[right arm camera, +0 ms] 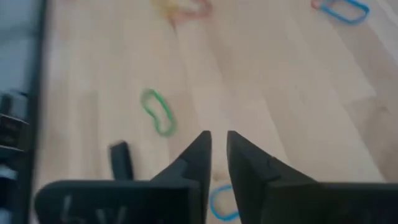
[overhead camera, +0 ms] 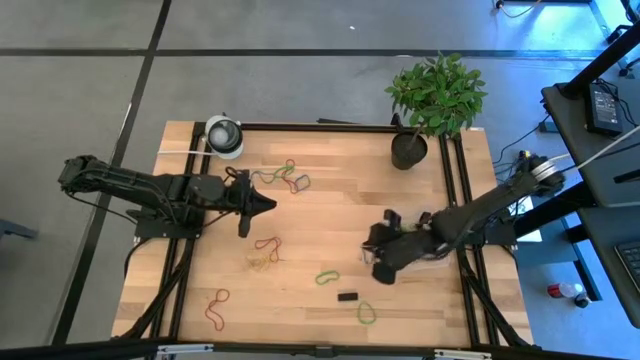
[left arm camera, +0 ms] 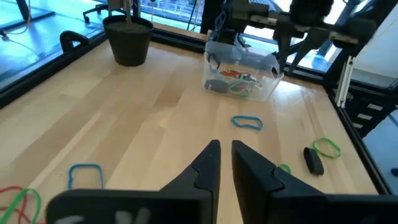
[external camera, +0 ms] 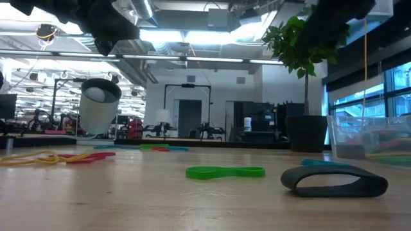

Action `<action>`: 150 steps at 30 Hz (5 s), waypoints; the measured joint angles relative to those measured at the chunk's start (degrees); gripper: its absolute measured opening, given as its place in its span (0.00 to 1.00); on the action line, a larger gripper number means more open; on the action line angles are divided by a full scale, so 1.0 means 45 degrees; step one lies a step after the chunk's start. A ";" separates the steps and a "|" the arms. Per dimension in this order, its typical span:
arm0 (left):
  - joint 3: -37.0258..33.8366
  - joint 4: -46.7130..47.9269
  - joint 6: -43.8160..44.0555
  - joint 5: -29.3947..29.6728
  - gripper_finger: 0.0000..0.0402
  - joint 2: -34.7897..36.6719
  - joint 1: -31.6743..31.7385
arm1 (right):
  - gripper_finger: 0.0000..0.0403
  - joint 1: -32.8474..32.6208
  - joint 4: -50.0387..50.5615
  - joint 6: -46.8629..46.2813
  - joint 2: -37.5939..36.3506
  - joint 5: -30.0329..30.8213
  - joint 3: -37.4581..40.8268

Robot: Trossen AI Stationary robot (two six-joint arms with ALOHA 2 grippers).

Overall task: Pick and place rubber bands into bin
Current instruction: Put the black rubber band into the transparent bin, then put the blue rubber band into the transparent bin

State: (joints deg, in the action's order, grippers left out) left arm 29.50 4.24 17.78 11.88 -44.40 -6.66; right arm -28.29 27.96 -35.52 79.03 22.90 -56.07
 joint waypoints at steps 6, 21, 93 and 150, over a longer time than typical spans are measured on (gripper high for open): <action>0.0000 0.1125 -0.0088 0.0001 0.14 0.0000 0.0000 | 0.09 -0.0001 0.4481 0.0019 0.3671 -0.0599 -0.4199; 0.0000 0.1735 -0.1229 0.0005 0.15 0.0000 0.0000 | 0.46 -0.0042 0.5875 -0.1323 0.9222 -0.4777 -0.9166; 0.0000 0.0659 0.1157 0.0934 0.20 -0.0024 0.0004 | 0.27 -0.1186 0.7430 -0.8471 -0.3037 -0.4014 0.3899; 0.8509 1.2119 -1.0861 -0.1196 0.56 -1.4091 0.9597 | 0.54 -0.0316 0.7535 -1.0102 -0.4703 0.2660 0.0820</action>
State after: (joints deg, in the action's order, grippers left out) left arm 67.79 58.78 -31.09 6.50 -107.81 36.53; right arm -29.71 61.87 -80.98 57.87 34.87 -52.38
